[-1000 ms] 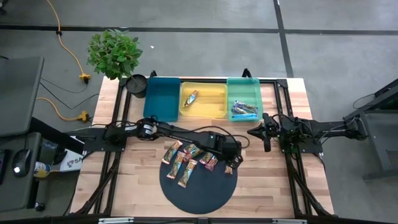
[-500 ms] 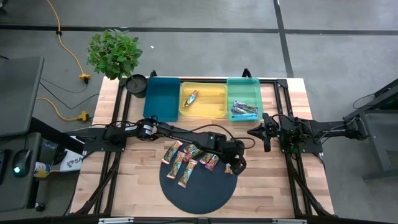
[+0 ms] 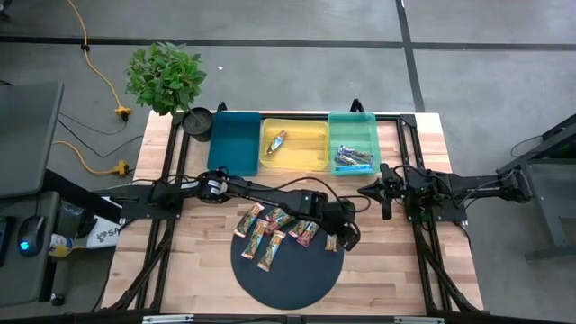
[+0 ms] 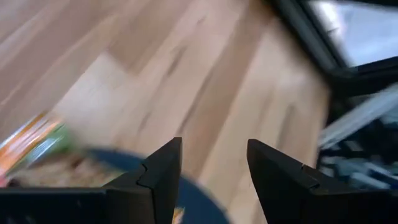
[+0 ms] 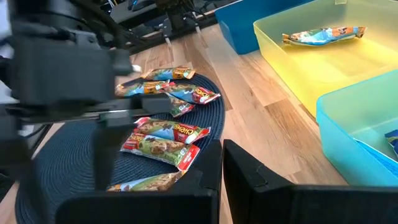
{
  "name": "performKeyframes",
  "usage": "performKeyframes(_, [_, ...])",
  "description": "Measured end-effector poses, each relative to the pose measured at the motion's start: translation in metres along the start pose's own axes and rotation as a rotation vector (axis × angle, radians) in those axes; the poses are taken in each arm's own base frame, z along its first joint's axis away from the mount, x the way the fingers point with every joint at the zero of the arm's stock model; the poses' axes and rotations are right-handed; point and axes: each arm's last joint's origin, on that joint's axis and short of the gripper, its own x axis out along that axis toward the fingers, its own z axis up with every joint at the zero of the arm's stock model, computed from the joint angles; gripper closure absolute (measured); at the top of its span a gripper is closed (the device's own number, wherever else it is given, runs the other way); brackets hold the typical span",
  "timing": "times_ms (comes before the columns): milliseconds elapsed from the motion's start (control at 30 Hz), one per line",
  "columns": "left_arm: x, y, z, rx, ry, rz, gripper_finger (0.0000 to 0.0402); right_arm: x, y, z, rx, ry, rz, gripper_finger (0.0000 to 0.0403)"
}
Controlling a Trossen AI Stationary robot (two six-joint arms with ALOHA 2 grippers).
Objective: Pick and place Granola Bars by type
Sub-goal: Put the yellow granola bar into the yellow bin
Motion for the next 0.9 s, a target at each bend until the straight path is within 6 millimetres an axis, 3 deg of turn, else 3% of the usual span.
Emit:
performKeyframes(233, [-0.001,-0.003,0.004,-0.060,-0.068,-0.007,0.0222,0.000,0.000,0.000,0.000,0.000,0.000,0.0402])
performKeyframes(500, [-0.002,0.014,-0.007,-0.078,-0.001,0.209,0.0222,0.000,0.000,0.000,0.000,0.000,0.000,0.0402])
performKeyframes(900, [-0.004,0.020,-0.014,-0.100,0.090,0.260,0.0222,0.000,0.000,0.000,0.000,0.000,0.000,0.0402])
